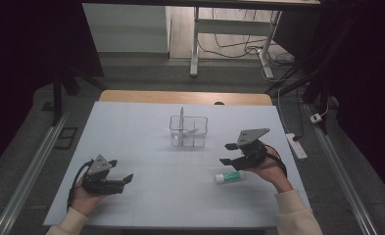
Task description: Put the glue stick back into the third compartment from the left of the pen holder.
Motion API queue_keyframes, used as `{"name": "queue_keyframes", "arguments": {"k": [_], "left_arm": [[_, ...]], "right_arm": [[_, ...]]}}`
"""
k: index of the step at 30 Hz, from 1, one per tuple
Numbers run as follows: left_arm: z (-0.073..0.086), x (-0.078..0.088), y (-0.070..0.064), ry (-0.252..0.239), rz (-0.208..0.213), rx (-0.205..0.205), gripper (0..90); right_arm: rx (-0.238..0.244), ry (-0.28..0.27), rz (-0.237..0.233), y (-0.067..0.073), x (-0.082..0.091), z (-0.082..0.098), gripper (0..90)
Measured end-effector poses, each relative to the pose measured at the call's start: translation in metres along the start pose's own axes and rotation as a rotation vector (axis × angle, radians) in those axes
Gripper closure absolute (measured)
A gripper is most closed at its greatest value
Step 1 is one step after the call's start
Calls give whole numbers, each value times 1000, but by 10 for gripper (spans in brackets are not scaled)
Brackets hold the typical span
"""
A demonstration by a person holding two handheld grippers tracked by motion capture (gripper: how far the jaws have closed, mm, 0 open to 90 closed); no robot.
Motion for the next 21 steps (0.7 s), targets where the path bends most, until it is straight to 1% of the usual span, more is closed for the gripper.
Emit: {"name": "queue_keyframes", "arguments": {"k": [5, 11, 19, 21], "left_arm": [[0, 0, 0, 1, -1, 0, 177], [1, 0, 0, 2, 0, -3, 177], [1, 0, 0, 3, -1, -5, 177], [1, 0, 0, 4, -2, -5, 177]], "right_arm": [[12, 34, -16, 2, -3, 1, 385], [42, 79, -39, 6, -7, 4, 377], [83, 146, -63, 12, -13, 10, 342], [91, 155, -72, 13, -15, 11, 334]]}}
Point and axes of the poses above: each handheld gripper's, and its own axes: x roughly backward along the jaws, z roughly out of its underside, y roughly to its left, the point moved 5 cm from there along -x, roughly forward along the jaws, and after that the axes turned 11 degrees about y, right-handed, at the moved point
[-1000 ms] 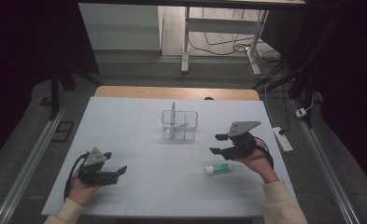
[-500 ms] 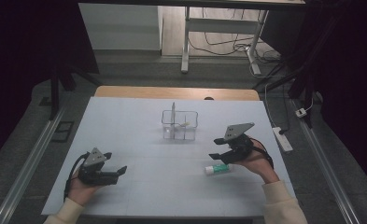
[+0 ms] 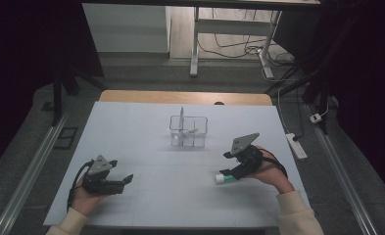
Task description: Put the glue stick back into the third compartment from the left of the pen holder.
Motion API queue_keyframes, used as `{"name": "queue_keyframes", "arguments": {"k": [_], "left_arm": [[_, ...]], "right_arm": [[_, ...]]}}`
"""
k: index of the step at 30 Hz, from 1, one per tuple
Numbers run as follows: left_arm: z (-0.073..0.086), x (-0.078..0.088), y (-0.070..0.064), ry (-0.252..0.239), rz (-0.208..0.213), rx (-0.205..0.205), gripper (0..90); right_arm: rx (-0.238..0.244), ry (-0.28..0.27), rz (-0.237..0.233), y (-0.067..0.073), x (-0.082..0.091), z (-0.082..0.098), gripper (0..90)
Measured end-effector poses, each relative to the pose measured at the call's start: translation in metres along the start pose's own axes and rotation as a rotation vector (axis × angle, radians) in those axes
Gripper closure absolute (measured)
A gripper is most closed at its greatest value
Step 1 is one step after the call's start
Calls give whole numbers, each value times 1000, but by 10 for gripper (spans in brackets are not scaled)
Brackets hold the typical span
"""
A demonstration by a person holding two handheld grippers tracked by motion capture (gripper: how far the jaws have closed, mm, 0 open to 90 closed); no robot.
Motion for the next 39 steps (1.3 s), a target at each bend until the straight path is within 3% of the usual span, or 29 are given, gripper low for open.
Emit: {"name": "queue_keyframes", "arguments": {"k": [5, 16, 32, 39], "left_arm": [[0, 0, 0, 2, -2, -1, 179], [0, 0, 0, 1, -2, -3, 179], [1, 0, 0, 3, -1, -3, 179], [1, -1, 0, 5, -1, -3, 178]], "right_arm": [[20, 22, -10, 2, -5, 1, 319], [78, 121, -54, 12, -22, 3, 300], [134, 191, -71, 17, -37, 7, 316], [133, 212, -69, 17, -43, 8, 332]]}}
Point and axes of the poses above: each handheld gripper's, and its own axes: x roughly backward along the jaws, z roughly out of its underside, y roughly to its left, the point moved 5 cm from there along -x, roughly forward along the jaws, and after that the axes turned 11 degrees about y, right-handed, at the moved point
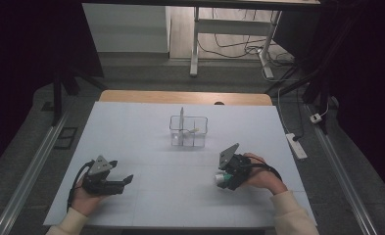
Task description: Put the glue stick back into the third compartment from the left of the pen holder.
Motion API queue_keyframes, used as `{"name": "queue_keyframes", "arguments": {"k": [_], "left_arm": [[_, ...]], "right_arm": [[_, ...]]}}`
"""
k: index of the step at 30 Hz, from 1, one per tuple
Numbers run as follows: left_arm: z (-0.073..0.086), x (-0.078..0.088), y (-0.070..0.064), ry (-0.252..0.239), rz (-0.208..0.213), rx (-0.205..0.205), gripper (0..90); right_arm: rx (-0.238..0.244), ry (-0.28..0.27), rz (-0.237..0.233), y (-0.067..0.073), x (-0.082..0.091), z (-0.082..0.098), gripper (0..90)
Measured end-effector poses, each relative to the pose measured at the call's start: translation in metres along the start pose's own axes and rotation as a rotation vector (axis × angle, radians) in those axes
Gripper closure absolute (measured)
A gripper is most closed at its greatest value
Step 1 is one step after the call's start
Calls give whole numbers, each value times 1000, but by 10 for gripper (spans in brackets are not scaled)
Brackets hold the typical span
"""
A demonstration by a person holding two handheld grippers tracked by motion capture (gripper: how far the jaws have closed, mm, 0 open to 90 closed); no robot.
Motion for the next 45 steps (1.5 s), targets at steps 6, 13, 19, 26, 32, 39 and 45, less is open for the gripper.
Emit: {"name": "queue_keyframes", "arguments": {"k": [6, 13, 19, 26, 32, 39, 45], "left_arm": [[0, 0, 0, -1, -1, 0, 178], [0, 0, 0, -2, -1, 1, 177], [0, -1, -1, 1, -3, -4, 176], [0, -1, 0, 3, -4, -3, 175], [0, -1, 0, 0, -4, -1, 175], [0, -1, 0, 2, -4, -2, 175], [0, -1, 0, 1, -5, -2, 176]], "right_arm": [[0, 32, 0, 0, -4, 2, 378], [21, 47, -7, 1, -6, 2, 504], [45, 44, -6, 2, -5, 3, 616], [74, 42, -2, 3, -4, 3, 645], [58, 32, -2, 2, -1, 3, 647], [25, -22, 11, -3, 7, 3, 647], [3, -36, 11, -4, 11, 2, 648]]}}
Point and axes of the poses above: each handheld gripper's, and its own axes: x roughly backward along the jaws, z roughly out of its underside, y roughly to its left, the point moved 5 cm from there along -x, roughly forward along the jaws, and after that the axes turned 11 degrees about y, right-handed, at the moved point
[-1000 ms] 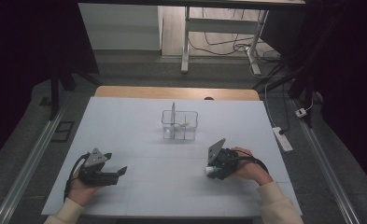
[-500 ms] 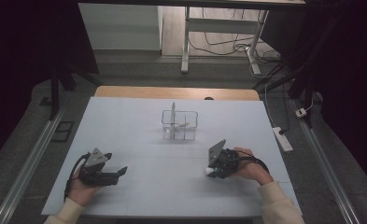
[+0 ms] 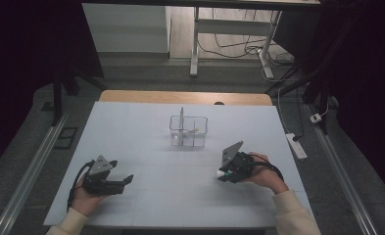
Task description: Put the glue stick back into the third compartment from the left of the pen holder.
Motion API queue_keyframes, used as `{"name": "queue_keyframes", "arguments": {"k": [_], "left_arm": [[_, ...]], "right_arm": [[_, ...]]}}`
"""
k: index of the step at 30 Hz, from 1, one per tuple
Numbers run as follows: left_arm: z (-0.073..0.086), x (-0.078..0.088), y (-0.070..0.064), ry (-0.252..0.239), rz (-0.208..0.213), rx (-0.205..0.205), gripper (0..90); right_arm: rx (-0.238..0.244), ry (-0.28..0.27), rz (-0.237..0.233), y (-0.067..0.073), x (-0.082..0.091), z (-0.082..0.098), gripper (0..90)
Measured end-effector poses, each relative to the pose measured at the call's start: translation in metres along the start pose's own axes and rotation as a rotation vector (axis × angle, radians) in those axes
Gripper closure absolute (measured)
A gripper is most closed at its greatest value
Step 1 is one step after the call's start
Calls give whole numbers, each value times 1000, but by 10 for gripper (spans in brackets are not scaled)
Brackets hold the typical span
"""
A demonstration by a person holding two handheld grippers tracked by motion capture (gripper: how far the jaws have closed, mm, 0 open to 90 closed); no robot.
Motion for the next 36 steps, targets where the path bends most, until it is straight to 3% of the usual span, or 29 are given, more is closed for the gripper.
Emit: {"name": "queue_keyframes", "arguments": {"k": [19, 36], "left_arm": [[0, -1, 0, 4, 0, -3, 176], [0, -2, -1, 7, -1, -6, 176]], "right_arm": [[-77, -151, 10, -3, 26, -9, 648], [-122, -211, 54, -7, 33, -12, 648]]}}
Point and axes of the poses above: each handheld gripper's, and its own axes: x roughly backward along the jaws, z roughly out of its underside, y roughly to its left, the point moved 5 cm from there along -x, roughly forward along the jaws, and after that the axes turned 11 degrees about y, right-handed, at the moved point
